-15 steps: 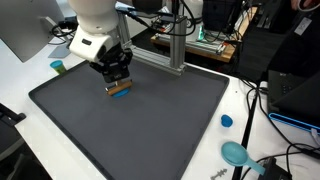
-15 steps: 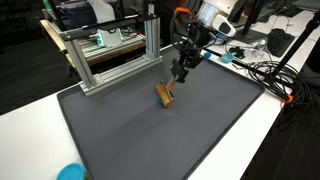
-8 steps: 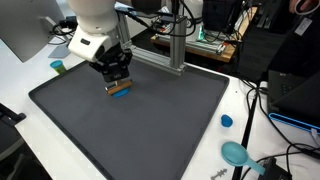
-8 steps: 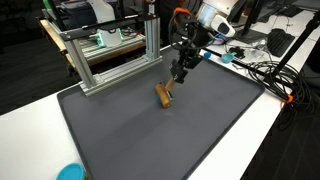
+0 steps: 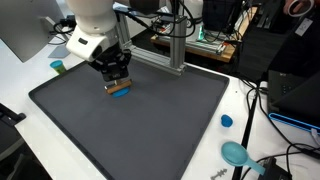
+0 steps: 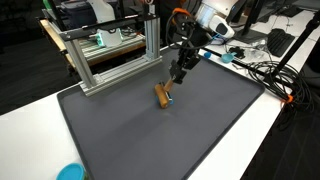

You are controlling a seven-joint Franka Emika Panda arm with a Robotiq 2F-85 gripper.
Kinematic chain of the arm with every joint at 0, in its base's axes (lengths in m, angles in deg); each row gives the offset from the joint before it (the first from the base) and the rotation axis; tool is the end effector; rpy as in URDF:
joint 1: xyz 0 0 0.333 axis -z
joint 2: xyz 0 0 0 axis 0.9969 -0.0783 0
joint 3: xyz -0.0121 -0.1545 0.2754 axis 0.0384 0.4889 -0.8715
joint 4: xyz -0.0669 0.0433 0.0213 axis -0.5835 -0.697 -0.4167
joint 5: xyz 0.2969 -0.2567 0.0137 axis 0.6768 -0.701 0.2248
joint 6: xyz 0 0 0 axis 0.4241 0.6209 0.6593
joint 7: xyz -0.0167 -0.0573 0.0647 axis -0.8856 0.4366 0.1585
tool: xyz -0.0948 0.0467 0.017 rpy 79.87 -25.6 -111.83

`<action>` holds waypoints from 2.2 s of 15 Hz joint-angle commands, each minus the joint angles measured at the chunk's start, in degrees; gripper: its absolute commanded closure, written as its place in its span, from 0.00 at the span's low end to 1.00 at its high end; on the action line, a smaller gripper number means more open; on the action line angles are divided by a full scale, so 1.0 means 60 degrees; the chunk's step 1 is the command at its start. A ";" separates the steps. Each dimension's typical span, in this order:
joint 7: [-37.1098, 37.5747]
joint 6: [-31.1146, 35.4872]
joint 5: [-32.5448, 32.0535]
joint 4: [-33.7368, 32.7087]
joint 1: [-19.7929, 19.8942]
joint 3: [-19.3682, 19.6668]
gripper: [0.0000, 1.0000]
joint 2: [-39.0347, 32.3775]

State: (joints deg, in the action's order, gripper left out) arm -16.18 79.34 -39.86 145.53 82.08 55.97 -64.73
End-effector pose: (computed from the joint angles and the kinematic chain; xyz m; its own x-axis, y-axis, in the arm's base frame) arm 0.6847 0.0355 0.2915 0.5647 0.7336 -0.3781 0.8113 -0.5774 0.0914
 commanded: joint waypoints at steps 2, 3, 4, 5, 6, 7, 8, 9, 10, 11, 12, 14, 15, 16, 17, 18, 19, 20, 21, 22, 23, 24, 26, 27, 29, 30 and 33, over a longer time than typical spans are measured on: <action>0.0394 0.0164 0.0162 0.0391 0.0294 0.0055 0.79 -0.0624; 0.0429 0.0158 0.0176 0.0394 0.0290 0.0036 0.79 -0.0641; 0.0457 0.0134 0.0188 0.0389 0.0283 0.0023 0.79 -0.0656; 0.0485 0.0111 0.0194 0.0384 0.0270 0.0010 0.79 -0.0670; 0.0541 0.0101 0.0190 0.0380 0.0253 0.0007 0.79 -0.0683; 0.0585 0.0097 0.0185 0.0375 0.0242 0.0007 0.79 -0.0691; 0.0636 0.0098 0.0190 0.0368 0.0232 0.0003 0.79 -0.0698; 0.0737 0.0100 0.0136 0.0357 0.0197 0.0028 0.79 -0.0705; 0.0865 0.0070 0.0089 0.0326 0.0165 0.0057 0.79 -0.0716; 0.1036 0.0060 0.0014 0.0297 0.0133 0.0100 0.79 -0.0734; 0.1182 -0.0004 0.0032 0.0257 0.0148 0.0123 0.79 -0.0768; 0.1380 -0.0082 0.0173 0.0256 0.0231 0.0097 0.79 -0.0737; 0.1452 -0.0075 0.0203 0.0270 0.0267 0.0087 0.79 -0.0701; 0.1413 -0.0112 0.0330 0.0246 0.0360 0.0043 0.79 -0.0637; 0.1193 -0.0135 0.0579 0.0199 0.0521 -0.0065 0.79 -0.0568; 0.1140 -0.0093 0.0636 0.0138 0.0619 -0.0045 0.79 -0.0476; 0.1089 -0.0110 0.0659 0.0060 0.0718 0.0012 0.79 -0.0384; 0.0984 -0.0148 0.0789 0.0003 0.0845 0.0013 0.79 -0.0339; 0.0968 -0.0157 0.0856 -0.0034 0.0941 0.0062 0.79 -0.0281; 0.0850 0.0055 0.1079 0.0033 0.1104 0.0001 0.79 -0.0140; 0.0895 0.0240 0.1160 0.0136 0.1174 0.0020 0.79 0.0099; 0.1014 0.0336 0.1132 0.0315 0.1190 0.0086 0.79 0.0463; 0.0998 0.0411 0.1275 0.0917 0.1367 0.0067 0.79 0.1209; 0.1188 0.0695 0.1208 0.1401 0.1399 0.0111 0.79 0.1708; 0.1394 0.1560 0.1416 0.2405 0.1520 0.0052 0.79 0.2762; 0.1691 0.2021 0.1526 0.2798 0.1517 0.0062 0.79 0.3194; 0.2711 0.1772 0.2458 0.3840 0.1349 0.0028 0.79 0.4562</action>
State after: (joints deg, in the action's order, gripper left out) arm -5.40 89.90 -29.83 158.76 90.91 56.44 -47.93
